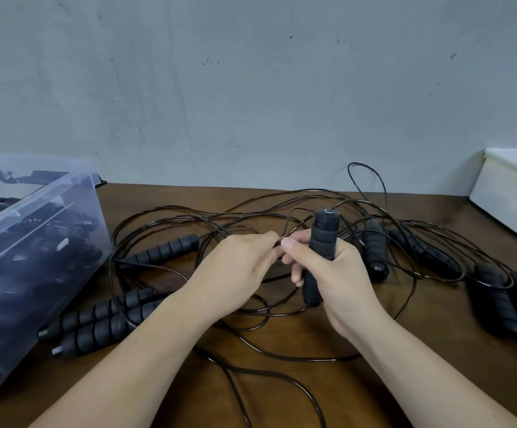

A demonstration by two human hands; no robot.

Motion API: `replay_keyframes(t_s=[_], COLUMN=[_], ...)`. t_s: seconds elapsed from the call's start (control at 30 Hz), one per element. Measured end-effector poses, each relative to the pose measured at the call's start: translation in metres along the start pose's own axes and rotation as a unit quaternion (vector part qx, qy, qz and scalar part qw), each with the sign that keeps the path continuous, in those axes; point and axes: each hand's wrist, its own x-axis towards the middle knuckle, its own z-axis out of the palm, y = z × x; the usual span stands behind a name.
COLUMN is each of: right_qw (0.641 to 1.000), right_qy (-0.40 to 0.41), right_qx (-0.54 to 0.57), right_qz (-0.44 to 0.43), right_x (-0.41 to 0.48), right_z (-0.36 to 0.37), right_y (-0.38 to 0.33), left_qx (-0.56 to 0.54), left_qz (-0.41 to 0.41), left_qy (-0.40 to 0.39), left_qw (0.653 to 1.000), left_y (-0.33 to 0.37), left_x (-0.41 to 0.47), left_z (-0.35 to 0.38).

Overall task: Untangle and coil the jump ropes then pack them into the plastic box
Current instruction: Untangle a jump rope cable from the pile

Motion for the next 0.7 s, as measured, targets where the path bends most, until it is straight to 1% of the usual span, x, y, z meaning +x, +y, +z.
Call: replay_keyframes(t_s=[0.1,0.27,0.33,0.4,0.47,0.53,0.6,0.7], right_qw=[1.0,1.0,0.998,0.992,0.978,0.968,0.969,0.977], right_qy=[0.0,0.006,0.015,0.05,0.095,0.12,0.119,0.085], right_qx=[-0.004,0.015,0.056,0.118,0.186,0.22,0.214,0.186], right_qz=[-0.001,-0.011,-0.01,0.002,0.022,0.035,0.044,0.056], right_x=[0.001,0.001,0.004,0.011,0.019,0.025,0.027,0.022], right_z=[0.0,-0.003,-0.007,-0.015,-0.03,-0.043,-0.046,-0.032], right_y=[0.0,-0.003,-0.009,-0.019,-0.027,-0.032,-0.031,-0.025], left_qx=[-0.005,-0.011,-0.019,-0.022,-0.018,-0.021,-0.031,-0.031], left_qz=[0.004,0.005,0.005,-0.009,-0.028,-0.039,-0.048,-0.057], left_qy=[0.007,-0.01,-0.001,0.007,0.018,0.031,0.036,0.032], left_qw=[1.0,1.0,1.0,1.0,0.999,0.999,0.998,0.997], left_y=[0.001,0.001,-0.002,-0.007,-0.012,-0.017,-0.02,-0.014], left_x=[0.0,-0.001,0.0,0.002,0.002,0.002,0.001,0.002], left_z=[0.001,0.003,0.0,-0.005,-0.011,-0.015,-0.016,-0.013])
